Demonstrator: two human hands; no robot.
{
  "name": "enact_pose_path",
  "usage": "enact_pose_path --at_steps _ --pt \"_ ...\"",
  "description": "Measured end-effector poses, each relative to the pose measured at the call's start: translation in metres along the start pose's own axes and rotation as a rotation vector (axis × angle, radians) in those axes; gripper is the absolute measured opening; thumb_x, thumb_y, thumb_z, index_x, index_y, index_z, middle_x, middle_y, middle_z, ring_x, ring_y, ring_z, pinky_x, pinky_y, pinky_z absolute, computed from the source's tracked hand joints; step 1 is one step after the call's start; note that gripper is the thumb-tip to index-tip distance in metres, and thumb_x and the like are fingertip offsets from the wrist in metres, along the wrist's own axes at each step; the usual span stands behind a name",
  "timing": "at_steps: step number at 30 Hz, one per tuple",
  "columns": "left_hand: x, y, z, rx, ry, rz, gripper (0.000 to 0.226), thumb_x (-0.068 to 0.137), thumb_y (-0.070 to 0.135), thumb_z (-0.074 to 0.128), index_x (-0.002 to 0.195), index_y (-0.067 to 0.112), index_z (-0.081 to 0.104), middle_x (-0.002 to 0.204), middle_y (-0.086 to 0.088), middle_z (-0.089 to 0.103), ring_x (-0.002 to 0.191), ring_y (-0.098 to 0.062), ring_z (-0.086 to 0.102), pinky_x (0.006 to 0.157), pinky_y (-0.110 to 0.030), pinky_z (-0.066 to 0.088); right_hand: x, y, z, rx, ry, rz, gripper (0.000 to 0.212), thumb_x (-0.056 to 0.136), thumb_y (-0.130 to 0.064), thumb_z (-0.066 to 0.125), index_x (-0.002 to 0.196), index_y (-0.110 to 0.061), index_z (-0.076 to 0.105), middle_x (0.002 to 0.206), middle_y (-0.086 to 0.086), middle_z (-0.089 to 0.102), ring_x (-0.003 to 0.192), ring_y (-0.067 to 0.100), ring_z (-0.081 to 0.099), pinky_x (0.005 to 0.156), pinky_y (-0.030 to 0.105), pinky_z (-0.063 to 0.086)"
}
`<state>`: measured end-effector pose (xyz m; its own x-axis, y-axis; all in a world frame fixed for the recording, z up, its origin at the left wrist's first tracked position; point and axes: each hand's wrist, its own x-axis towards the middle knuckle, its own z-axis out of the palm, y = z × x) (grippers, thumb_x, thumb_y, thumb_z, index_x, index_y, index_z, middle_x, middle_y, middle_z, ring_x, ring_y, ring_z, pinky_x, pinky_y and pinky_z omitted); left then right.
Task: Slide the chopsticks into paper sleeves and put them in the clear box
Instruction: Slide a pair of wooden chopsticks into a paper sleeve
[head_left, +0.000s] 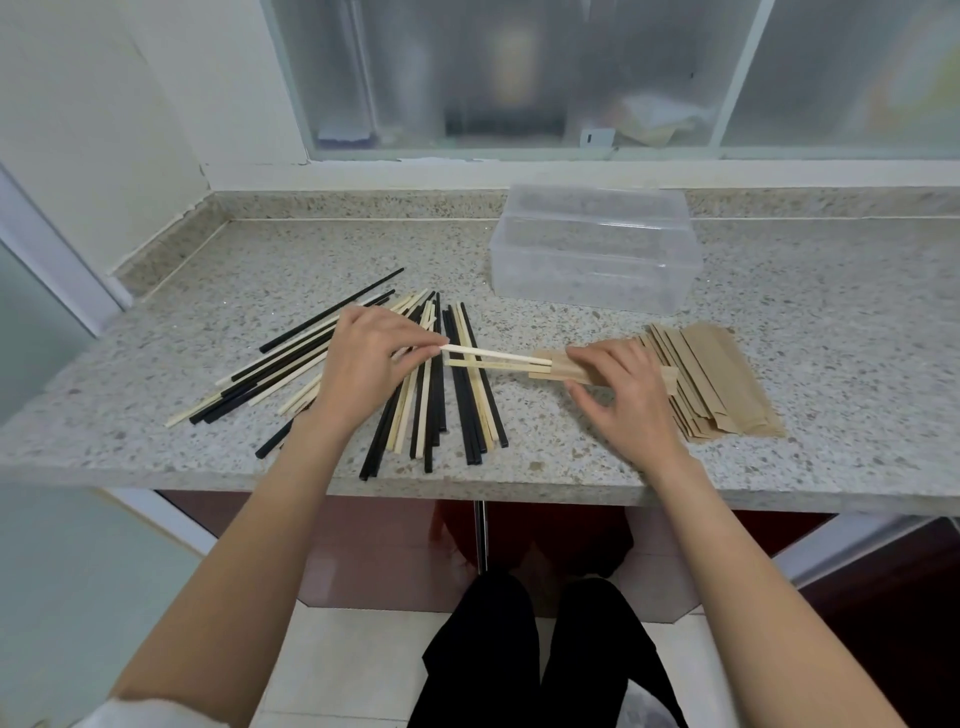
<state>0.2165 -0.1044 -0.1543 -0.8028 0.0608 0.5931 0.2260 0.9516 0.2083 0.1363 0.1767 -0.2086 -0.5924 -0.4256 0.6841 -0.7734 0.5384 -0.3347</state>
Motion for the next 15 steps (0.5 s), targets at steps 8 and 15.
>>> enact_pose_path --at_steps 8,15 --pt "0.003 0.02 0.015 -0.035 0.002 -0.093 0.036 0.081 0.046 0.067 0.115 0.034 0.063 0.112 0.018 0.063 0.111 -0.005 0.052 0.111 -0.046 0.015 0.0 -0.001 -0.002 0.074 0.018 0.039 0.038 0.087 -0.034 0.055 0.115 -0.01 0.064 0.102 0.001 0.063 0.097 0.011 0.049 0.088 0.027 0.037" --pt "-0.011 0.009 -0.003 -1.268 0.072 -0.763 0.024 0.093 0.002 0.048 0.11 0.008 0.063 0.114 -0.008 0.065 0.11 -0.021 0.061 0.09 -0.027 0.053 0.001 -0.001 -0.001 0.092 -0.031 0.081 0.04 0.088 -0.036 0.052 0.117 -0.011 0.062 0.104 0.0 0.062 0.097 0.013 0.052 0.088 0.027 0.039"
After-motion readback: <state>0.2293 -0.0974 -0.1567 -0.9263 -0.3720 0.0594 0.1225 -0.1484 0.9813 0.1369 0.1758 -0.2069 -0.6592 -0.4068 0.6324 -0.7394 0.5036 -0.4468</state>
